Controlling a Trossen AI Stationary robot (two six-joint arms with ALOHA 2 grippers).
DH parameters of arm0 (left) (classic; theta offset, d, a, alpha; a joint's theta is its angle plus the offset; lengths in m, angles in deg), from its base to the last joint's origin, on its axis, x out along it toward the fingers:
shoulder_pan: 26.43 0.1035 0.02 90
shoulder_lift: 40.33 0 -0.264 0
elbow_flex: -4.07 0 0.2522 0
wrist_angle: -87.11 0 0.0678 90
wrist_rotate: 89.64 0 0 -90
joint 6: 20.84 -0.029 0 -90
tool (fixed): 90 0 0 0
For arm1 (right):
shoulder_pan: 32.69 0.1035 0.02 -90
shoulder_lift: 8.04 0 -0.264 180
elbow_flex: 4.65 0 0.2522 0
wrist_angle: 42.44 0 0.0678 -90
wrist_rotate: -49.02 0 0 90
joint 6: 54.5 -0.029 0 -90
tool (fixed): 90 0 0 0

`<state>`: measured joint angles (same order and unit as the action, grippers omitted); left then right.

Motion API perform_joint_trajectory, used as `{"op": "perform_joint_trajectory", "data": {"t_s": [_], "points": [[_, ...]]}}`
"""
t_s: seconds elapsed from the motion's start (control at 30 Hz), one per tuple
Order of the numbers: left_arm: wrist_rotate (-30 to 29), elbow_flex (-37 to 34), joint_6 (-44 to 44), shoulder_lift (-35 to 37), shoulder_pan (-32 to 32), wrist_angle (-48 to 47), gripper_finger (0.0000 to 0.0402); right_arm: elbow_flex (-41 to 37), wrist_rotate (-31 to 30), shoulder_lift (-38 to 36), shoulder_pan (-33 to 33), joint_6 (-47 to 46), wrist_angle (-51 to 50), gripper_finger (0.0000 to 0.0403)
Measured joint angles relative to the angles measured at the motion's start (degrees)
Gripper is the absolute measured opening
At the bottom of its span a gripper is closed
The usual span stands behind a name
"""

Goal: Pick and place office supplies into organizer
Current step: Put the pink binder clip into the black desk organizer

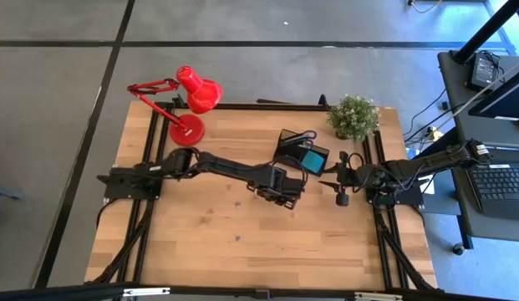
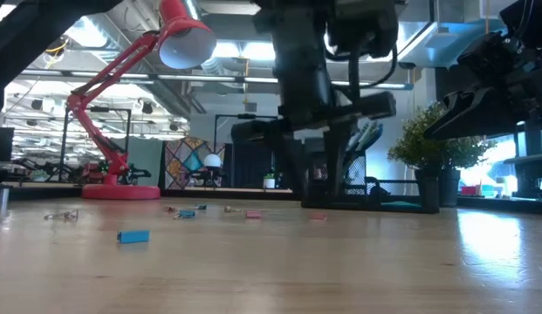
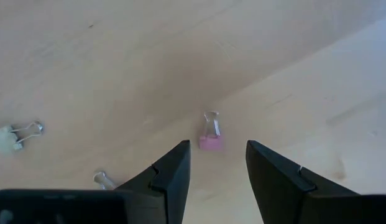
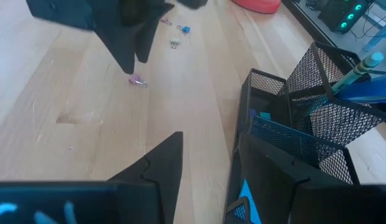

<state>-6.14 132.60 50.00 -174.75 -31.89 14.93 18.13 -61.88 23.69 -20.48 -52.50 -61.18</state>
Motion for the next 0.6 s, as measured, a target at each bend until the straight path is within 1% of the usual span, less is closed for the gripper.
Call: {"op": "perform_joint_trajectory", "data": {"t_s": [0.23,0.37,0.6], "points": [[0.6,0.0,0.0,-2.7,0.0,-0.7,0.0148,0.0,0.0,0.0,0.0,0.2,0.0,0.0162],[0.6,0.0,-0.5,-2.7,0.1,-1.9,0.015,0.0,0.0,0.0,0.0,0.2,0.0,0.0162],[-1.4,0.0,-0.2,-2.8,1.2,-5.6,0.0146,0.0,0.0,0.0,0.0,0.2,0.0,0.0162]]}}
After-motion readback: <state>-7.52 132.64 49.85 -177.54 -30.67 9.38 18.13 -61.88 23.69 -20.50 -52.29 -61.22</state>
